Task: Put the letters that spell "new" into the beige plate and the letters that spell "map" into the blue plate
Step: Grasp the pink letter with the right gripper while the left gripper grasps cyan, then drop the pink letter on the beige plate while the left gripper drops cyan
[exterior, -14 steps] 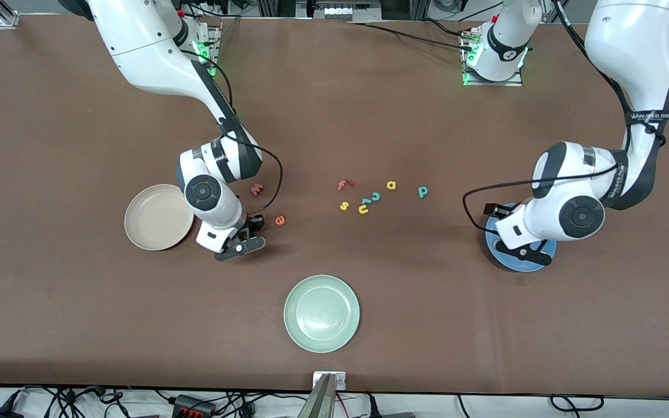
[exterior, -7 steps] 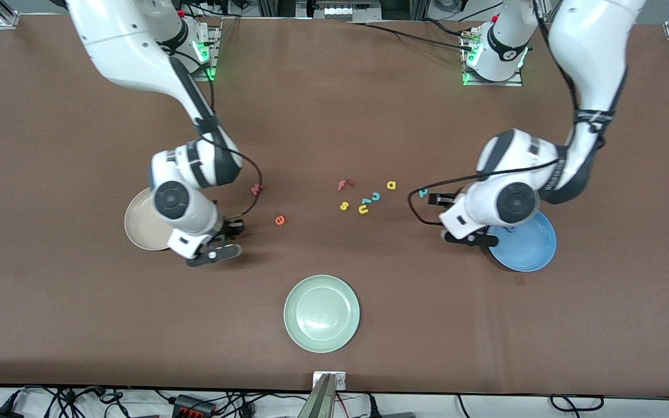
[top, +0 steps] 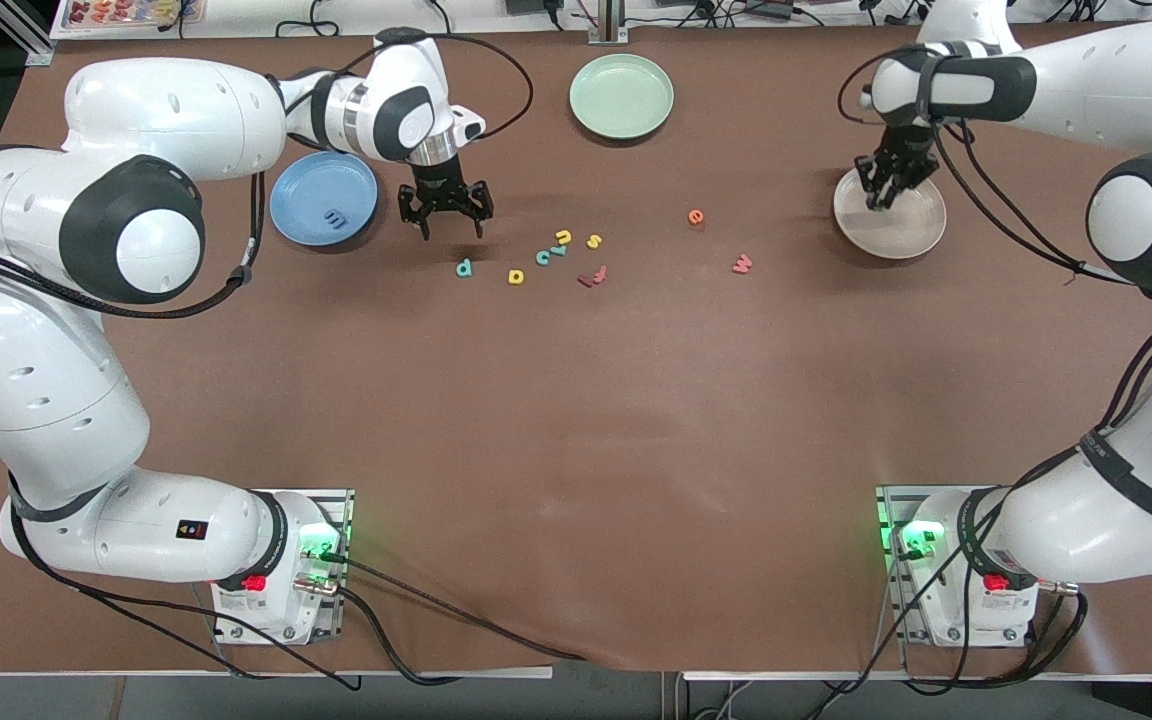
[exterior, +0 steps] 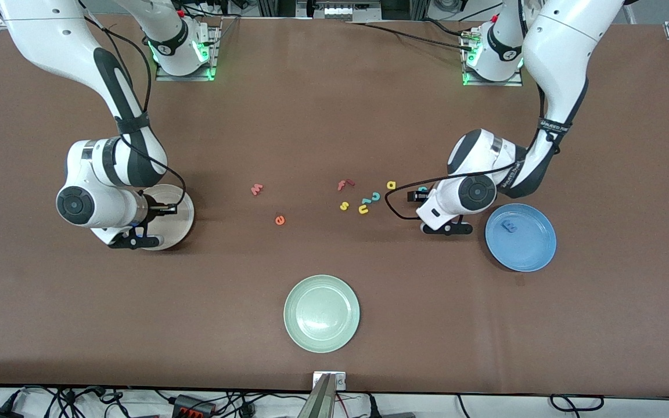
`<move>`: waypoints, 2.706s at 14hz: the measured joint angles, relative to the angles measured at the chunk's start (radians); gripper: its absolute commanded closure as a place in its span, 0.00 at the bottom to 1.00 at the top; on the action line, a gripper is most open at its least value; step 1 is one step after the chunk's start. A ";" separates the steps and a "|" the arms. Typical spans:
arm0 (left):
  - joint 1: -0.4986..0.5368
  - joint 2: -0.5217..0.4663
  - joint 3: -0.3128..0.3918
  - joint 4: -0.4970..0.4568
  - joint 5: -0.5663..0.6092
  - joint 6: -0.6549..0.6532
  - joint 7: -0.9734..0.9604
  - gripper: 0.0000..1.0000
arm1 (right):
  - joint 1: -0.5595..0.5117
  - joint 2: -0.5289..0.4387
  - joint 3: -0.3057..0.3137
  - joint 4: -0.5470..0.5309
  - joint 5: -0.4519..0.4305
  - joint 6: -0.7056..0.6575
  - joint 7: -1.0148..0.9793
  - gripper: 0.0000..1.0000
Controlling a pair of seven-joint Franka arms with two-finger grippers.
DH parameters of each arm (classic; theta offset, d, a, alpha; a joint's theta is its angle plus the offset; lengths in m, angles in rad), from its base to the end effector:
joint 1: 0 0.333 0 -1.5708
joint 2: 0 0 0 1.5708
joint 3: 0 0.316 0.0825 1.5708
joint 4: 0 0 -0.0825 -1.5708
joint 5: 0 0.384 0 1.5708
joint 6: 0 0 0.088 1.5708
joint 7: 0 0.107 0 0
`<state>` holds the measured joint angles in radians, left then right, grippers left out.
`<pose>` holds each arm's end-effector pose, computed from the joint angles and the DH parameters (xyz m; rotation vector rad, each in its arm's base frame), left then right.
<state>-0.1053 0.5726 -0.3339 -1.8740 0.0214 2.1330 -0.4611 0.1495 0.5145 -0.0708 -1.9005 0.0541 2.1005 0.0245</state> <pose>0.5503 -0.2504 0.2002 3.0711 0.0494 -0.5065 0.5927 0.0504 0.2070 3.0932 0.0358 -0.4875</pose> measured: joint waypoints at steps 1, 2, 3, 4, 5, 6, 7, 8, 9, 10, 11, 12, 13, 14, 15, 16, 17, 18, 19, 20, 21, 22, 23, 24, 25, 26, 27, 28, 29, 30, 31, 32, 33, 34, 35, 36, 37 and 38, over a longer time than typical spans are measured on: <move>-0.002 0.000 0.000 -0.016 0.000 0.017 -0.005 0.00 | -0.003 0.000 0.000 -0.032 0.000 0.019 0.000 0.82; -0.003 0.000 0.000 -0.029 0.000 0.031 -0.007 0.00 | -0.005 0.000 0.000 -0.061 0.000 0.044 0.000 0.39; -0.003 0.000 0.000 -0.039 0.000 0.045 -0.008 0.00 | -0.007 0.000 0.000 -0.080 0.000 0.063 0.001 0.00; -0.003 0.000 0.000 -0.053 0.000 0.069 -0.009 0.00 | -0.010 0.000 0.000 -0.088 0.000 0.074 0.003 0.00; -0.003 0.000 0.000 -0.071 0.000 0.103 -0.010 0.00 | -0.012 -0.003 0.001 -0.085 0.000 0.079 0.005 0.00; -0.003 0.000 0.000 -0.090 0.000 0.133 -0.011 0.00 | -0.011 -0.012 0.006 -0.076 0.002 0.080 0.008 0.00; -0.003 0.000 0.000 -0.106 0.000 0.152 -0.017 0.00 | -0.007 -0.025 0.017 -0.062 0.003 0.079 0.018 0.00; -0.004 0.000 0.000 -0.117 0.000 0.163 -0.036 0.01 | 0.009 -0.039 0.034 -0.049 0.004 0.078 0.038 0.00; -0.005 0.000 0.000 -0.127 0.000 0.173 -0.057 0.11 | 0.042 -0.050 0.048 -0.040 0.005 0.082 0.058 0.00; -0.006 0.000 0.000 -0.135 0.000 0.181 -0.071 0.27 | 0.095 -0.056 0.057 -0.038 0.010 0.093 0.088 0.00; -0.008 0.000 0.000 -0.141 0.000 0.185 -0.081 0.42 | 0.157 -0.057 0.060 -0.038 0.019 0.108 0.153 0.00; -0.008 0.000 0.000 -0.144 0.000 0.187 -0.084 0.50 | 0.219 -0.055 0.061 -0.039 0.022 0.126 0.255 0.00; -0.009 -0.001 0.000 -0.144 0.000 0.187 -0.086 0.60 | 0.270 -0.051 0.062 -0.040 0.023 0.141 0.361 0.00; -0.009 -0.005 -0.001 -0.144 0.000 0.187 -0.087 0.71 | 0.302 -0.046 0.062 -0.042 0.023 0.150 0.460 0.00; -0.009 -0.008 -0.001 -0.144 0.000 0.187 -0.088 0.82 | 0.318 -0.040 0.062 -0.044 0.023 0.154 0.546 0.00; -0.009 -0.011 -0.001 -0.144 0.000 0.186 -0.089 0.87 | 0.324 -0.030 0.062 -0.046 0.025 0.156 0.627 0.00; -0.009 -0.012 -0.001 -0.144 0.000 0.186 -0.089 0.89 | 0.330 -0.018 0.063 -0.048 0.026 0.161 0.702 0.00; -0.009 -0.014 -0.002 -0.144 0.000 0.186 -0.089 0.91 | 0.339 -0.006 0.064 -0.048 0.027 0.172 0.771 0.00; -0.009 -0.014 -0.002 -0.144 0.000 0.186 -0.089 0.93 | 0.350 0.005 0.065 -0.048 0.027 0.184 0.833 0.01; -0.009 -0.015 -0.002 -0.144 0.000 0.186 -0.089 0.93 | 0.356 0.015 0.066 -0.049 0.028 0.193 0.879 0.04; -0.007 -0.018 -0.001 -0.142 0.000 0.181 -0.089 0.93 | 0.359 0.024 0.066 -0.049 0.028 0.196 0.906 0.08; -0.003 -0.028 -0.001 -0.136 0.000 0.165 -0.085 0.93 | 0.360 0.030 0.066 -0.049 0.028 0.197 0.921 0.11; 0.006 -0.043 0.001 -0.119 0.000 0.131 -0.072 0.92 | 0.360 0.034 0.066 -0.051 0.029 0.197 0.936 0.13; 0.020 -0.060 0.004 -0.092 0.000 0.079 -0.043 0.92 | 0.360 0.037 0.066 -0.053 0.030 0.197 0.961 0.16; 0.041 -0.077 0.008 -0.059 0.000 0.020 0.005 0.92 | 0.360 0.039 0.066 -0.055 0.030 0.197 0.992 0.20; 0.072 -0.089 0.013 -0.029 0.007 -0.029 0.068 0.92 | 0.360 0.040 0.066 -0.055 0.030 0.197 1.016 0.26; 0.114 -0.096 0.017 -0.007 0.032 -0.060 0.144 0.92 | 0.360 0.040 0.066 -0.055 0.030 0.197 1.035 0.31; 0.164 -0.098 0.020 0.007 0.072 -0.074 0.223 0.92 | 0.360 0.040 0.066 -0.055 0.030 0.197 1.042 0.35; 0.211 -0.097 0.022 0.013 0.111 -0.078 0.296 0.92 | 0.360 0.040 0.066 -0.055 0.030 0.197 1.049 0.36; 0.255 -0.096 0.024 0.014 0.148 -0.078 0.359 0.92 | 0.360 0.040 0.066 -0.056 0.031 0.197 1.062 0.37; 0.290 -0.093 0.024 0.014 0.185 -0.078 0.402 0.91 | 0.361 0.039 0.066 -0.056 0.031 0.197 1.075 0.37; 0.318 -0.086 0.024 0.013 0.215 -0.078 0.428 0.89 | 0.362 0.039 0.067 -0.056 0.031 0.197 1.081 0.38; 0.337 -0.073 0.025 0.013 0.229 -0.078 0.443 0.77 | 0.363 0.039 0.070 -0.056 0.032 0.197 1.085 0.40; 0.346 -0.058 0.025 0.013 0.237 -0.078 0.449 0.31 | 0.364 0.039 0.072 -0.057 0.032 0.197 1.088 0.41; 0.347 -0.044 0.024 0.013 0.239 -0.077 0.450 0.00 | 0.364 0.039 0.074 -0.057 0.032 0.197 1.091 0.44; 0.347 -0.034 0.023 0.013 0.239 -0.077 0.450 0.00 | 0.365 0.039 0.074 -0.057 0.032 0.197 1.092 0.45; 0.347 -0.028 0.022 0.014 0.240 -0.077 0.450 0.00 | 0.365 0.039 0.074 -0.057 0.032 0.199 1.093 0.46; 0.347 -0.027 0.020 0.015 0.240 -0.077 0.450 0.00 | 0.365 0.039 0.075 -0.057 0.032 0.199 1.093 0.49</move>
<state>0.2422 0.5461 -0.3139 -1.8591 0.2610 2.0558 -0.0113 0.5143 0.5531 0.0039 -1.9572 0.0866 2.2996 1.1174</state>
